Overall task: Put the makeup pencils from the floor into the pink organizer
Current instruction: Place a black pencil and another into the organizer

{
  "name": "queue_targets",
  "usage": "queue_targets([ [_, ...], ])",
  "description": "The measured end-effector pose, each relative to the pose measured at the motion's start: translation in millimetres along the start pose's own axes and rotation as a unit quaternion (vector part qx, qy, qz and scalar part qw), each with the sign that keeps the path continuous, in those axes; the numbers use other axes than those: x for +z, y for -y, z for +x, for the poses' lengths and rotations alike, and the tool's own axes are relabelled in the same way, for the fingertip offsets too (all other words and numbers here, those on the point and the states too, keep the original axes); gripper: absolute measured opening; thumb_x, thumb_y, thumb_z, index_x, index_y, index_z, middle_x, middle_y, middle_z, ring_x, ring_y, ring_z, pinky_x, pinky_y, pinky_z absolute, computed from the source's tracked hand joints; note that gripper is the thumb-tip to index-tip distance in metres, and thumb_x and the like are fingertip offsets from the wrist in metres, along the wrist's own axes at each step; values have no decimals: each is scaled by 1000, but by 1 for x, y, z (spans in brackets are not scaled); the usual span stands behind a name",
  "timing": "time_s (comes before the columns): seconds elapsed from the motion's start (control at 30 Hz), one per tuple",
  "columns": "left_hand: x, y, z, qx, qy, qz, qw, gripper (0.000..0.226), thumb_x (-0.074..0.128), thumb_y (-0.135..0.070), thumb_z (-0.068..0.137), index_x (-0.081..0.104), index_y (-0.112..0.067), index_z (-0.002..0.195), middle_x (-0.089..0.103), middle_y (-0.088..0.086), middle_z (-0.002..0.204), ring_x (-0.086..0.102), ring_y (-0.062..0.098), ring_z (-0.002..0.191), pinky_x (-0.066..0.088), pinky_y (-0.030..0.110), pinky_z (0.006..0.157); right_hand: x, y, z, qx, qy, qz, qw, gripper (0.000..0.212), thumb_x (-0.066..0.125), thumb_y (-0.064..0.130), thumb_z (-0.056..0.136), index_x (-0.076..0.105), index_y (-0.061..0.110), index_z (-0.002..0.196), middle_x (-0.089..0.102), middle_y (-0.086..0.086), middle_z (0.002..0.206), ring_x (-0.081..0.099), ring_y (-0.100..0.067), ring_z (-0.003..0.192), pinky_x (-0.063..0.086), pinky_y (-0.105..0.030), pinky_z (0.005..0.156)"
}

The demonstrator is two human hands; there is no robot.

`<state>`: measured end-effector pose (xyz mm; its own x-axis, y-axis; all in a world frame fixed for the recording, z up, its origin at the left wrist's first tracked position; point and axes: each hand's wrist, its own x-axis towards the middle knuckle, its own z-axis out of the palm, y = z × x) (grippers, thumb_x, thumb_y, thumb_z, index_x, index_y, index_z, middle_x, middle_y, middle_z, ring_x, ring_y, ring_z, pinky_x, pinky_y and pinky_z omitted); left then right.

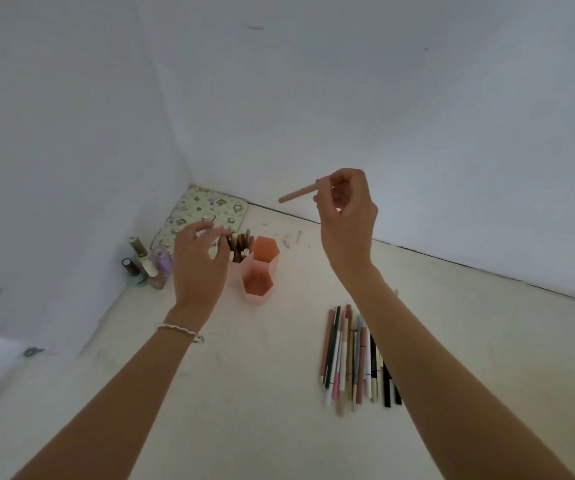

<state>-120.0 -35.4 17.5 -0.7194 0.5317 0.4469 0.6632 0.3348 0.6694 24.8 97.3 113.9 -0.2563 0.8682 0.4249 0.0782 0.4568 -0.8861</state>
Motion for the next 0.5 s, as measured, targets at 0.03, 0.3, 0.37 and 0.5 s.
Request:
queue_targets([
  [0.03,-1,4,-2,10,0,34,999,21,61,-15,92,72,-12,109,62,10,116,54,29,113,41,36,102,3,1,-2,3,6,13,1000,4,56,17,94,53,18,93,68,6,81,67,-15,74,53,-24,68],
  [0.3,-36,8,19,-50,-71,-55,995,36,44,-6,91,56,-12,126,53,7,124,54,18,109,47,33,96,47,-6,-23,-5,84,-3,996,5,59,15,94,57,19,96,66,9,84,66,-6,81,55,-21,75],
  [0.37,-42,3,22,-47,-85,-84,992,36,45,-4,92,56,-14,125,52,6,124,55,10,100,50,26,85,56,-13,-32,-10,117,-40,992,7,58,15,94,56,22,96,64,14,79,64,-3,78,53,-17,73],
  [0.5,-42,-10,17,-55,-73,-127,988,38,45,-2,90,56,-16,123,52,2,123,55,5,93,49,16,78,66,-35,-51,-66,232,-181,953,9,53,15,96,62,13,99,68,-1,83,62,-18,76,52,-35,71],
])
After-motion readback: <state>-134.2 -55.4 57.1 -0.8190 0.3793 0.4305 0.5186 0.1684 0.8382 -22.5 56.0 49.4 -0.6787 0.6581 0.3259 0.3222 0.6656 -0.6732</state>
